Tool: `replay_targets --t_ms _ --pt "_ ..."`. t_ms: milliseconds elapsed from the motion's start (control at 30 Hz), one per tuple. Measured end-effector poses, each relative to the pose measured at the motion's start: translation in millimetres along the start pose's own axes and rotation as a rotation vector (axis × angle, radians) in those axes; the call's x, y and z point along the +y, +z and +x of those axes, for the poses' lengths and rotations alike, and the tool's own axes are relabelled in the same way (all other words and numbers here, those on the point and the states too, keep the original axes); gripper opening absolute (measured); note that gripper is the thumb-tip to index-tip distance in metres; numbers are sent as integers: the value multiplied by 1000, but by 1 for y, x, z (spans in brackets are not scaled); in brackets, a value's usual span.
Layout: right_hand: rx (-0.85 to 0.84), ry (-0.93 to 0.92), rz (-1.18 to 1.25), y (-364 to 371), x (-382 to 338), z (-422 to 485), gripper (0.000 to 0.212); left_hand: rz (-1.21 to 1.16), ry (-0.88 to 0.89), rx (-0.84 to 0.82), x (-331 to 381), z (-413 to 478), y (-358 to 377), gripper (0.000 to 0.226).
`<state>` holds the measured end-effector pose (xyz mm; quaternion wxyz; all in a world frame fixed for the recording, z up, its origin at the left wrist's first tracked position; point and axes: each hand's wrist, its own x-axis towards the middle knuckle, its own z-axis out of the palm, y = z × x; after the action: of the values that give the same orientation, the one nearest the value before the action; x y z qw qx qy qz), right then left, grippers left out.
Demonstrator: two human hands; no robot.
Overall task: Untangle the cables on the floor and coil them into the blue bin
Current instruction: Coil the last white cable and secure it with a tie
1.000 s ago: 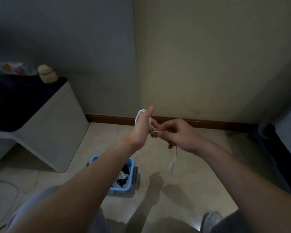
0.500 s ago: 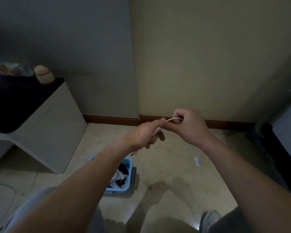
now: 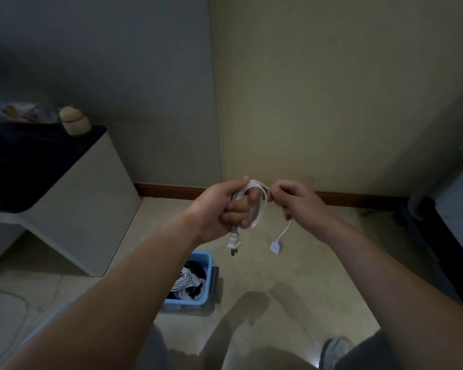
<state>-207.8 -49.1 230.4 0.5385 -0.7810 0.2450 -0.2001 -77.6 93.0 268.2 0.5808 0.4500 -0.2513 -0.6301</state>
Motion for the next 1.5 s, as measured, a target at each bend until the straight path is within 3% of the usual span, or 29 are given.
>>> replay_targets --t_ms 233,333,467,567,700,867,933,1033,1167,1333,1500 --pt "-204 129 -130 10 -7 -9 24 -524 180 163 2 2 -12 37" --pt "-310 169 -183 15 -10 -14 27 -553 270 297 2 3 -14 36" --pt "-344 150 -202 22 -17 -18 23 -547 332 473 4 7 -17 55" --pt "-331 114 -165 24 -24 -20 20 -404 311 543 3 14 -15 63" --pt "-290 54 -120 26 -29 -21 21 59 277 538 -10 22 -11 62" --pt "-124 -24 -85 20 -27 -19 20 456 294 406 -34 31 -10 89" --pt "-43 -59 -106 14 -25 -17 17 560 213 291 -37 30 -12 84" --pt "28 -72 -38 9 -24 -16 13 579 102 196 -36 29 -12 72" --pt "99 -80 36 4 -24 -12 22 557 57 172 -37 27 -8 80" --pt "12 -8 -74 8 -10 -12 13 563 107 309 -44 20 -3 56" --pt "-83 -36 -199 34 2 -23 8 636 78 462 -62 6 -3 51"
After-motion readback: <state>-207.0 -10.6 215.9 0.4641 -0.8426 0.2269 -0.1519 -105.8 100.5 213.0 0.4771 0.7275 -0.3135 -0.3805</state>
